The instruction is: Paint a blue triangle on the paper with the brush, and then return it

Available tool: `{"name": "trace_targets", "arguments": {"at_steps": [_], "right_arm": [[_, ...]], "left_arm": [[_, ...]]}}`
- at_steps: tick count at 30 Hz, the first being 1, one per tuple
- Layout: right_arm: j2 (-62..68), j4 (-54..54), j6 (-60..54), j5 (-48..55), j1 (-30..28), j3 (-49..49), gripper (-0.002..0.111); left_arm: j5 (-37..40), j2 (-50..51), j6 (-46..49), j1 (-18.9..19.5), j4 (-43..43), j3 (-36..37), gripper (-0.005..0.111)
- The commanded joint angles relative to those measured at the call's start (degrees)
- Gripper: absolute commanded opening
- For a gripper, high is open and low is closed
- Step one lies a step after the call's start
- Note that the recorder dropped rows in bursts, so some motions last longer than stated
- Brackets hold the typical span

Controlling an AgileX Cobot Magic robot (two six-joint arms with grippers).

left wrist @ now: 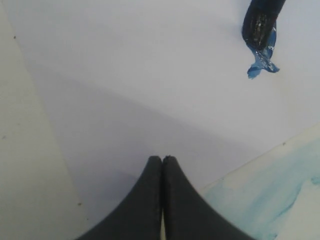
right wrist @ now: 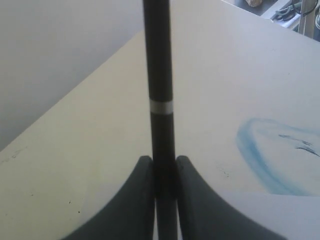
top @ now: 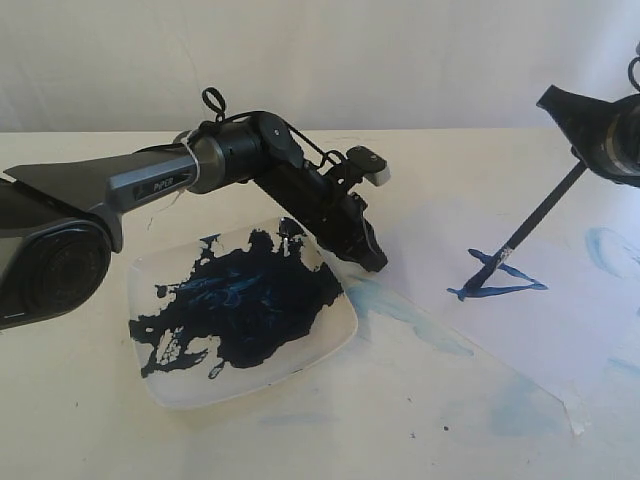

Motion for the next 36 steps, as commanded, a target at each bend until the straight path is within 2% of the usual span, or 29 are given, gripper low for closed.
{"name": "trace_targets", "arguments": {"at_steps": [1, 36], "right_arm": [[1.6, -0.7, 0.4, 0.4, -0.2, -1.7, 0.000], [6.4, -3.3, 0.4, 3.0, -0.2, -8.0, 0.000]], "left_arm": [[2.2, -0.1, -0.2, 0.1, -0.3, 0.0, 0.000], [2.5, -0.1, -0.2, 0.1, -0.3, 0.0, 0.000]]}}
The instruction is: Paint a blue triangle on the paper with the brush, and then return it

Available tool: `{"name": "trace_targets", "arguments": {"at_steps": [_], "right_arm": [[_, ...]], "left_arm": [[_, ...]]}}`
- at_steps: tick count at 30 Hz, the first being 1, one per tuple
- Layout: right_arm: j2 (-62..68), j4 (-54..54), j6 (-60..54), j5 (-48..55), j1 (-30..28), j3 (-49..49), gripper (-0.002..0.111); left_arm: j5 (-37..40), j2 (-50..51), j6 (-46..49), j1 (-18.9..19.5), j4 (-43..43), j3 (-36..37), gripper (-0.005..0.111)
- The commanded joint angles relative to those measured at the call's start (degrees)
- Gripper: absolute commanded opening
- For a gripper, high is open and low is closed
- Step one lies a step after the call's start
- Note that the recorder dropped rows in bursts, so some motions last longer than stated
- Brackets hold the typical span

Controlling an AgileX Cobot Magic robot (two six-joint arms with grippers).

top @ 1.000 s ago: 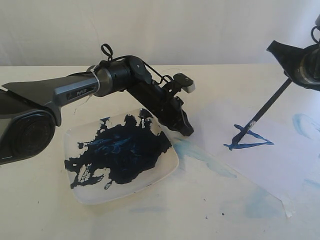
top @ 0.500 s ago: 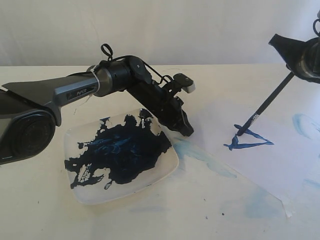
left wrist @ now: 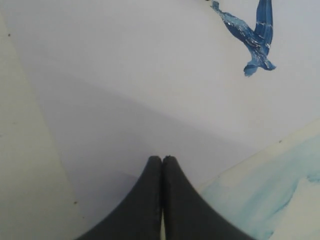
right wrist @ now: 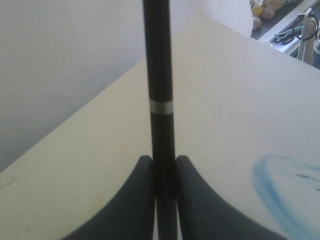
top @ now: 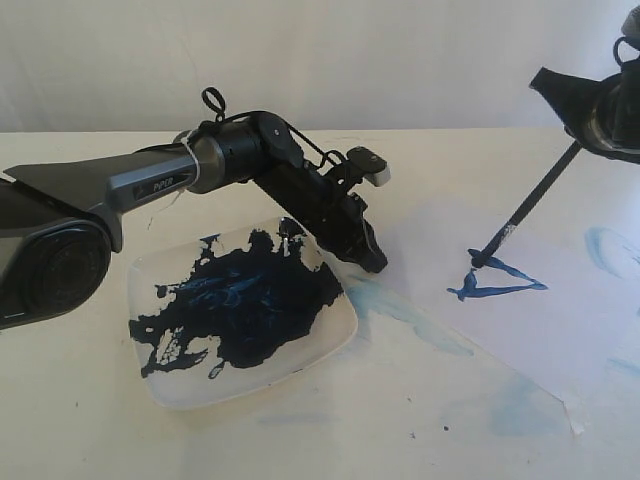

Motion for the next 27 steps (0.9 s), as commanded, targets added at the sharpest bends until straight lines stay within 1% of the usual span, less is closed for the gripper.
{"name": "trace_targets", "arguments": {"at_steps": [1, 6, 10, 20, 24, 27], "right_arm": [[0.6, -0.6, 0.3, 0.2, -0.2, -0.6, 0.000], [0.5, -0.6, 0.3, 2.5, -0.2, -0.9, 0.000], [0.5, -0.6, 0.3, 2.4, -0.2, -1.4, 0.000], [0.5, -1.8, 0.3, 0.7, -0.2, -1.5, 0.000], [0.0, -2.9, 0.3, -2.6, -0.1, -1.5, 0.000], [-1.1, -3.3, 0.3, -3.0, -0.1, -1.5, 0.000]], "left_arm": [[1.9, -0.1, -0.2, 0.1, -0.3, 0.0, 0.000], [1.9, -0.1, -0.2, 0.1, -0.3, 0.0, 0.000], [1.9, -0.1, -0.2, 0.1, -0.3, 0.0, 0.000], [1.9, -0.1, -0.2, 0.1, -0.3, 0.0, 0.000], [1.9, -0.1, -0.2, 0.1, -0.3, 0.0, 0.000], [1.9, -0.1, -0.2, 0.1, -0.3, 0.0, 0.000]]}}
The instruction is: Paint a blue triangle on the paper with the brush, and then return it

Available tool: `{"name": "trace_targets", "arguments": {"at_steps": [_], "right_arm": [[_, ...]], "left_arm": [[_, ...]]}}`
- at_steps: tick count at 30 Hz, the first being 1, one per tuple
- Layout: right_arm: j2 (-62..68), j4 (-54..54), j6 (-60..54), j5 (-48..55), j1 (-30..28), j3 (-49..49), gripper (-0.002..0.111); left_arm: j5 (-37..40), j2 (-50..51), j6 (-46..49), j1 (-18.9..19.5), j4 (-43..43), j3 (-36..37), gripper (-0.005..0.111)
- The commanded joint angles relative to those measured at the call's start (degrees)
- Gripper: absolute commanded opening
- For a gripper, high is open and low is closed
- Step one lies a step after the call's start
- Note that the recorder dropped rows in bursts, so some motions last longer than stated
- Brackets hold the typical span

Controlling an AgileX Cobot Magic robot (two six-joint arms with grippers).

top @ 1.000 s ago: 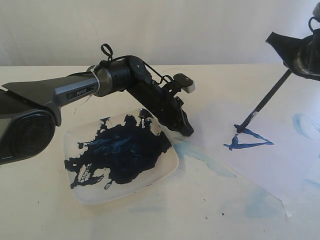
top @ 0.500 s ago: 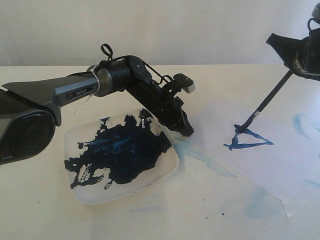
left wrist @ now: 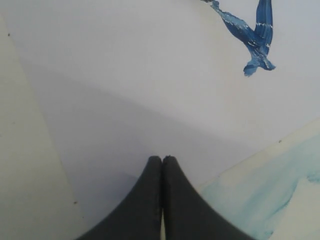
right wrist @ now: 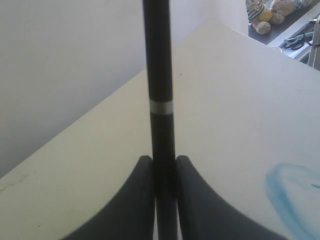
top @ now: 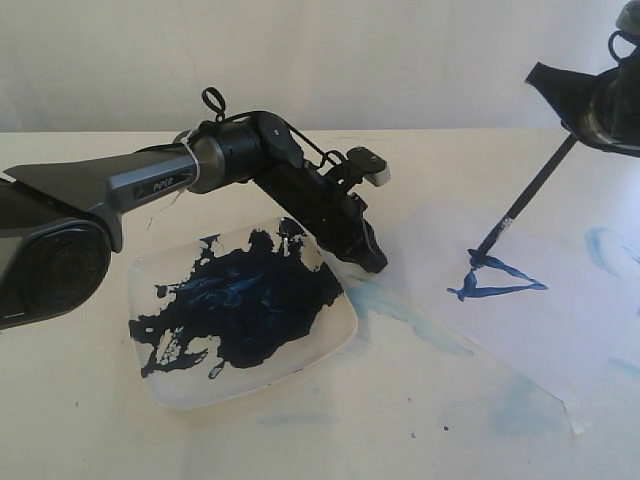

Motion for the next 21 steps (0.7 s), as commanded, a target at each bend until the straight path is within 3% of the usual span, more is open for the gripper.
{"name": "trace_targets", "arguments": {"at_steps": [1, 11, 21], "right_arm": [[-1.8, -1.6, 0.2, -1.2, -0.1, -0.5, 0.000], [-6.6, -2.0, -5.5, -3.6, -0.1, 2.2, 0.000], [-7.7, -16.4, 1.1, -8.4, 0.0, 5.1, 0.000]], "left_arm": [[1.9, -0.1, -0.2, 0.1, -0.3, 0.0, 0.000], [1.9, -0.1, -0.2, 0.1, -0.3, 0.0, 0.000], [2.0, -0.1, -0.2, 0.1, -0.3, 0.0, 0.000]]}}
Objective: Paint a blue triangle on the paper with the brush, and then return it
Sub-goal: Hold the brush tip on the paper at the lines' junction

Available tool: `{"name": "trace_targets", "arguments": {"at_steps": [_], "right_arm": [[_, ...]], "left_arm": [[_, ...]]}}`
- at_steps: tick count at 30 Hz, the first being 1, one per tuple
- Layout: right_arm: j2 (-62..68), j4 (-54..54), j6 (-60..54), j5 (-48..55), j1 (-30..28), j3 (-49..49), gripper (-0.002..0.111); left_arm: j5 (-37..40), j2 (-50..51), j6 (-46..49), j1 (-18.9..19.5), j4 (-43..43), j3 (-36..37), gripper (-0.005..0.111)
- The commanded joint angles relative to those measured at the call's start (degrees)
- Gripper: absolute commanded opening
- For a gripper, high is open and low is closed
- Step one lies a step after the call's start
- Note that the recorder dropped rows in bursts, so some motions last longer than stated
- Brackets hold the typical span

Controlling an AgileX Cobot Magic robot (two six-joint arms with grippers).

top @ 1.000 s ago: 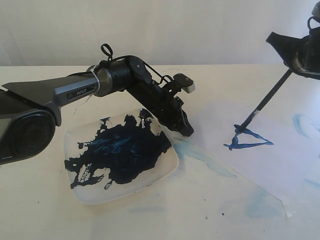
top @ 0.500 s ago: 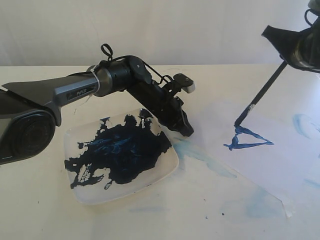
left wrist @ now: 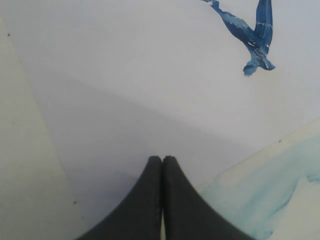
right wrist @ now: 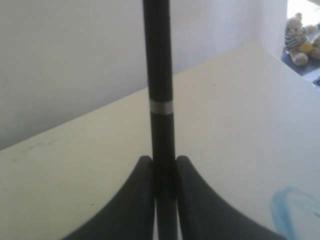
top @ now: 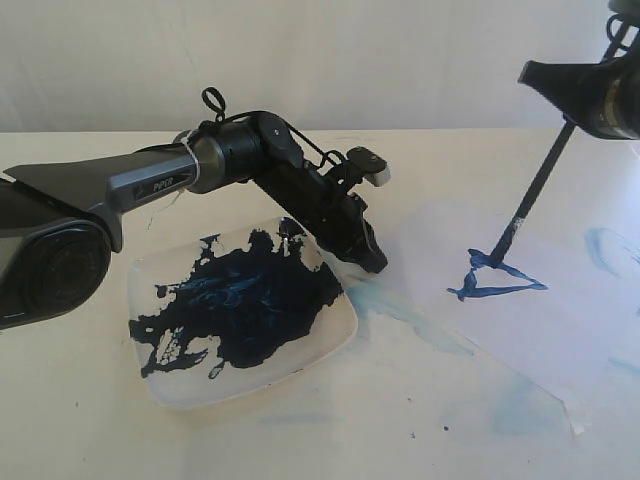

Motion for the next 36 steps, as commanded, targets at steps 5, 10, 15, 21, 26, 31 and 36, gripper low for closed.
{"name": "trace_targets", "arguments": {"at_steps": [5, 10, 15, 21, 26, 31, 36], "right_arm": [[-0.6, -6.1, 4.4, 0.2, 0.1, 0.2, 0.000], [0.2, -4.2, 4.4, 1.0, 0.1, -0.3, 0.000], [2.4, -3.6, 4.4, -0.6, 0.1, -2.2, 0.000], [2.7, -3.5, 4.4, 1.2, 0.1, -3.4, 0.000], [3.3, -3.4, 4.4, 0.6, 0.1, -3.4, 0.000], [4.4, -2.2, 4.4, 0.6, 0.1, -3.4, 0.000], [4.9, -2.2, 4.4, 1.1, 0.1, -3.4, 0.000]], "left_arm": [[2.0, -0.1, -0.2, 0.1, -0.3, 0.0, 0.000], [1.9, -0.1, -0.2, 0.1, -0.3, 0.0, 0.000], [2.1, -0.1, -0.2, 0.1, -0.3, 0.0, 0.000], [2.4, -0.1, -0.2, 0.1, -0.3, 0.0, 0.000], [2.3, -0.1, -0.2, 0.1, -0.3, 0.0, 0.000], [2.3, -0.1, -0.2, 0.1, -0.3, 0.0, 0.000], [2.3, -0.1, -0.2, 0.1, -0.3, 0.0, 0.000]]}}
